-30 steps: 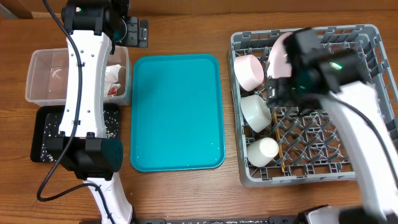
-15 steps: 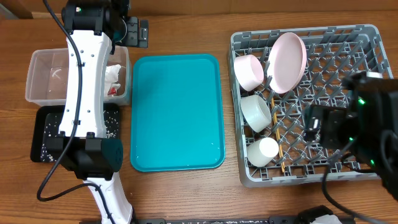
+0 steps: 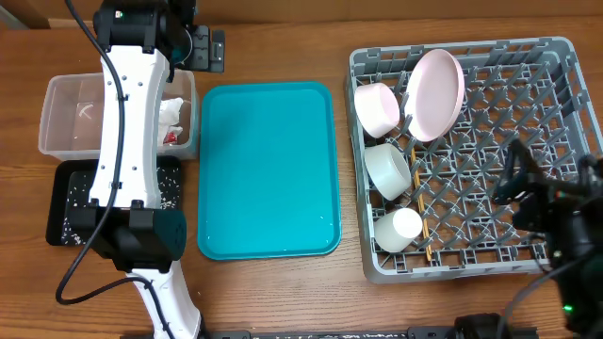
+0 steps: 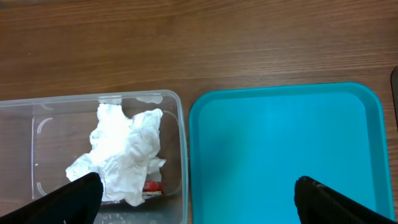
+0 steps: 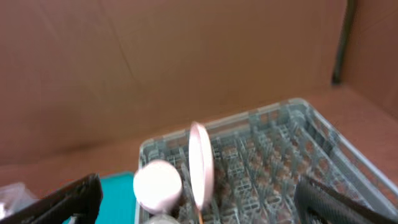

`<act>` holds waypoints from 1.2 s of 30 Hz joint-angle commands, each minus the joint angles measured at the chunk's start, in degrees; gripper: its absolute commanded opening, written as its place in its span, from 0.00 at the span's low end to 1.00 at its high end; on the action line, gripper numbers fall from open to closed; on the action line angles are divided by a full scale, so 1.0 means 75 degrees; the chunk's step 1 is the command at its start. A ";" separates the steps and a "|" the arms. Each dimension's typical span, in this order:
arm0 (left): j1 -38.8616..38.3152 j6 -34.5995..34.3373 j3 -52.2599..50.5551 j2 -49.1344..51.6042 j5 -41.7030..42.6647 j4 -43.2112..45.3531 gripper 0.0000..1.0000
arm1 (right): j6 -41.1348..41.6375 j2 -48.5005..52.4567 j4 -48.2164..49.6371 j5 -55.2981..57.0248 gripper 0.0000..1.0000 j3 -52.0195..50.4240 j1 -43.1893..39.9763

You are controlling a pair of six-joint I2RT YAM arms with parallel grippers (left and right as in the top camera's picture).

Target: Sort waste into correct bins and load items into the dishwasher

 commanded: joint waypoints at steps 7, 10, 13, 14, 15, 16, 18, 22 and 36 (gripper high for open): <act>-0.0015 0.0096 0.0157 -0.0111 -0.0058 0.0012 1.00 | -0.0338 -0.2809 0.4363 -0.1714 1.00 -0.5799 -0.0729; -0.0015 0.0096 0.0157 -0.0111 -0.0058 0.0012 1.00 | -0.0335 -0.3468 0.5493 -0.1737 1.00 -0.7277 -0.0729; -0.0015 0.0096 0.0157 -0.0111 -0.0058 0.0012 1.00 | -0.0332 -0.4170 0.5980 -0.1961 1.00 -0.8396 -0.0729; -0.0015 0.0096 0.0157 -0.0111 -0.0058 0.0012 1.00 | -0.0332 -0.4351 0.6003 -0.1961 1.00 -0.8594 -0.0729; -0.0015 0.0096 0.0157 -0.0111 -0.0058 0.0012 1.00 | -0.0335 -0.4497 0.5989 -0.1958 1.00 -0.8717 -0.0729; -0.0015 0.0096 0.0157 -0.0111 -0.0058 0.0012 1.00 | -0.0335 -0.4680 0.5986 -0.1955 1.00 -0.8862 -0.0729; -0.0015 0.0096 0.0157 -0.0111 -0.0058 0.0012 1.00 | -0.0338 -0.4838 0.5893 -0.1932 1.00 -0.9017 -0.0729; -0.0015 0.0096 0.0157 -0.0111 -0.0058 0.0012 1.00 | -0.0335 -0.4838 0.5826 -0.1953 1.00 -0.9017 -0.0717; -0.0015 0.0096 0.0157 -0.0111 -0.0058 0.0012 1.00 | -0.0332 -0.4838 0.5823 -0.1935 1.00 -0.9017 -0.0717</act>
